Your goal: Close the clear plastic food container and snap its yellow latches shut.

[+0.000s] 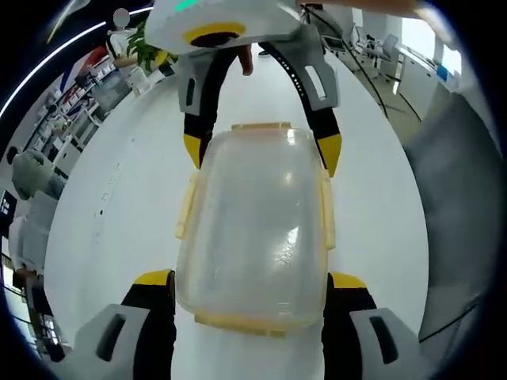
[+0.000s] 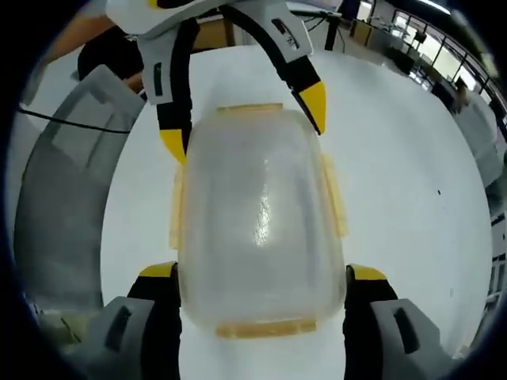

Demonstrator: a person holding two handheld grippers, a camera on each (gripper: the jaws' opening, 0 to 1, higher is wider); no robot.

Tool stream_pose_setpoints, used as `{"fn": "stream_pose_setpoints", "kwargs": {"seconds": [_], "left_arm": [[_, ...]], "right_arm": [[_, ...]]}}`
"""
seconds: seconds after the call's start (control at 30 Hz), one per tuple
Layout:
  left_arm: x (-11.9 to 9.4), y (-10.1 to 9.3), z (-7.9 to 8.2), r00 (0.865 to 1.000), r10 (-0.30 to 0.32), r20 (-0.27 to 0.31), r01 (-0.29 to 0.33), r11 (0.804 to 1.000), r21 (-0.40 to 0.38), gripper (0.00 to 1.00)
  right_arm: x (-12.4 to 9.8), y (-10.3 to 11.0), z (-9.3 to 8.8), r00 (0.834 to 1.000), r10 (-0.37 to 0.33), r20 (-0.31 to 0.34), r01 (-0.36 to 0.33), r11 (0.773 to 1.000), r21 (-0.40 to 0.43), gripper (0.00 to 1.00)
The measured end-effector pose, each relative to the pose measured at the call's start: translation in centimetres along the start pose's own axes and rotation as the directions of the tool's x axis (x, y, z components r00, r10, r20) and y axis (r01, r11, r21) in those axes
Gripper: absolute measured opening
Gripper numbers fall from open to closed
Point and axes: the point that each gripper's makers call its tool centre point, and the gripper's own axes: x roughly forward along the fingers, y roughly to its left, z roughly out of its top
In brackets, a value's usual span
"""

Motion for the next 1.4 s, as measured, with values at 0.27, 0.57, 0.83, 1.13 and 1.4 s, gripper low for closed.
{"fn": "stream_pose_setpoints", "kwargs": {"seconds": [0.27,0.57,0.83,1.13,1.4], "left_arm": [[-1.6,-0.5,-2.7,1.000,0.003,-0.006,-0.003,1.000,-0.015,0.73],[-1.6,0.1,-3.0,1.000,-0.014,0.013,0.014,1.000,-0.002,0.73],[-0.9,2.2,-2.5,0.999,-0.021,0.043,0.021,1.000,0.007,0.73],[0.4,5.9,-1.8,0.998,-0.027,0.054,0.026,0.999,0.028,0.73],[1.4,8.7,-1.3,0.997,-0.030,0.071,0.027,0.999,0.045,0.74]], "right_arm": [[1.2,1.1,2.7,1.000,0.007,0.006,-0.007,1.000,-0.013,0.82],[1.3,0.8,3.1,1.000,0.009,-0.005,-0.009,1.000,-0.001,0.82],[1.2,-1.5,2.7,1.000,0.003,-0.015,-0.003,1.000,0.015,0.82],[1.1,-5.0,2.6,1.000,-0.006,-0.017,0.006,0.999,0.035,0.82],[1.0,-7.8,2.4,1.000,-0.006,-0.004,0.007,0.999,0.050,0.82]]}}
